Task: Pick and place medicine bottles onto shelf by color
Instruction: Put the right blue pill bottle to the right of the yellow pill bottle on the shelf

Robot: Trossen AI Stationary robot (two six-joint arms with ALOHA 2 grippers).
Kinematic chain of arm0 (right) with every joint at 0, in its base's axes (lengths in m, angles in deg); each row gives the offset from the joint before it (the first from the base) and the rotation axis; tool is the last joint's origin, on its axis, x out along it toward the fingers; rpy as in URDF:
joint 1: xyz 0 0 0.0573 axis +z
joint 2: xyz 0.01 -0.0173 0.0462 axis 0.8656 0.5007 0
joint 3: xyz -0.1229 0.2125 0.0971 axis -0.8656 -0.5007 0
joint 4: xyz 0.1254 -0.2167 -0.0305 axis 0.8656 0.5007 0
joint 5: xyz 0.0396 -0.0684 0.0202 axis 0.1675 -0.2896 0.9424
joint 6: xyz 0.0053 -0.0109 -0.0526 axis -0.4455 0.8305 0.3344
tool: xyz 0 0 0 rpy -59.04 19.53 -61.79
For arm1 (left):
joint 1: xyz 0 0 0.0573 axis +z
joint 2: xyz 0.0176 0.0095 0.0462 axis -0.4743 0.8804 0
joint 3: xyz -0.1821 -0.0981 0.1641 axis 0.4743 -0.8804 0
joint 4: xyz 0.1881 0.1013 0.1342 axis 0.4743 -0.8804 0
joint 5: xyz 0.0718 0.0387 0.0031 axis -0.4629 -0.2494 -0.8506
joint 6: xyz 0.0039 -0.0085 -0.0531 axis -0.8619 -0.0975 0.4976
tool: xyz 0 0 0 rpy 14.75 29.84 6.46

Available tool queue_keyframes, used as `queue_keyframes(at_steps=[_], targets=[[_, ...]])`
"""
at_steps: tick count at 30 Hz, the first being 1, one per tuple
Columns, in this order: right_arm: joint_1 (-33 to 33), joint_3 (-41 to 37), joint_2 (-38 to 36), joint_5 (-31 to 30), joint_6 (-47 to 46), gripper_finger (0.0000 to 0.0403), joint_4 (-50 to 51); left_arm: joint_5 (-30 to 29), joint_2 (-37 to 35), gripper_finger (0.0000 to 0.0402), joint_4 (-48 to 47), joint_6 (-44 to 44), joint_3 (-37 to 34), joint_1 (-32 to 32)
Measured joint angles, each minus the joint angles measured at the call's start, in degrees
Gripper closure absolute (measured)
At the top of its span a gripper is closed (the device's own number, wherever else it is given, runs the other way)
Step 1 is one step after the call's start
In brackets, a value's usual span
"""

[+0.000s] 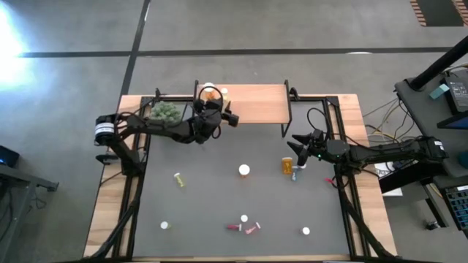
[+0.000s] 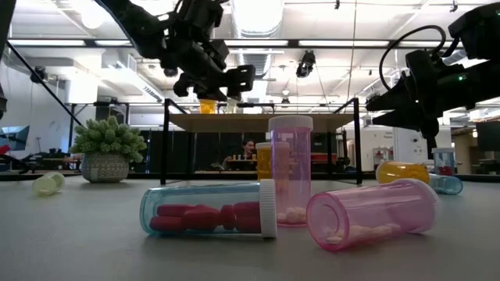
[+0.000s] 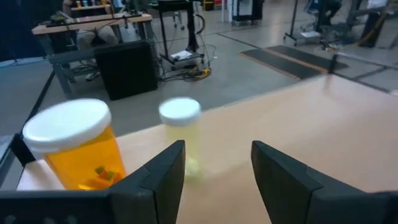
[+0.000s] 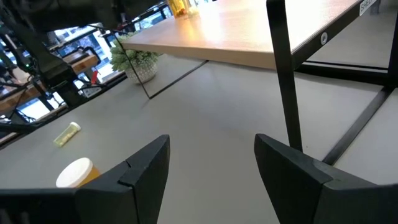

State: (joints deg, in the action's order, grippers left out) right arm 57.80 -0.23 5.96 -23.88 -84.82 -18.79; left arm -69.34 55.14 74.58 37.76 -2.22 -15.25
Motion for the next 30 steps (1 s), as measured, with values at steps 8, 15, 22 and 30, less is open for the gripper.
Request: queue_keyframes(at_steps=[8,15,22,30], targets=[[0.0,0.0,0.0,0.0,0.0,0.0179,0.0,1.3,-5.6,0.0233,-3.0,-0.1,0.1,-6.9],[0.0,0.0,0.0,0.0,0.0,0.0179,0.0,9.0,-13.8,0.0233,-2.2,-0.1,0.9,-12.1],[0.0,0.0,0.0,0.0,0.0,0.0179,0.0,9.8,-20.8,0.0233,-2.1,0.0,0.6,-13.3],[0.0,0.0,0.0,0.0,0.0,0.0179,0.0,21.9,-24.2,0.0233,8.0,0.0,0.4,-13.6]])
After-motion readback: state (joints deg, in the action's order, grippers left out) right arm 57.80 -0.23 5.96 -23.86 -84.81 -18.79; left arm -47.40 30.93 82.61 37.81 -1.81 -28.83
